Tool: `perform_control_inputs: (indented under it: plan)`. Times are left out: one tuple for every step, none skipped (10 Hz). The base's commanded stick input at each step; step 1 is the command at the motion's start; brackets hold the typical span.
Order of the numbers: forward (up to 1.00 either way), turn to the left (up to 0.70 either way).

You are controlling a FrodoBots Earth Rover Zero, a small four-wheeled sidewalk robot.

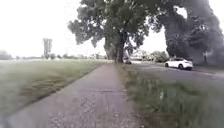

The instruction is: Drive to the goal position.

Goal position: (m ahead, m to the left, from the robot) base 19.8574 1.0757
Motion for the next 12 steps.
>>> perform_control_inputs:
  plan:
    - [0.7,0.35]
    - [0.7,0.25]
    - [0.7,0.09]
    - [0.7,0.0]
    - [0.7,0.0]
    - [0.7,0.0]
    - [0.7,0.0]
    - [0.7,0.0]
    - [0.7,0.0]
    - [0.7,0.0]
    - [0.7,0.31]
    - [0.7,0.35]
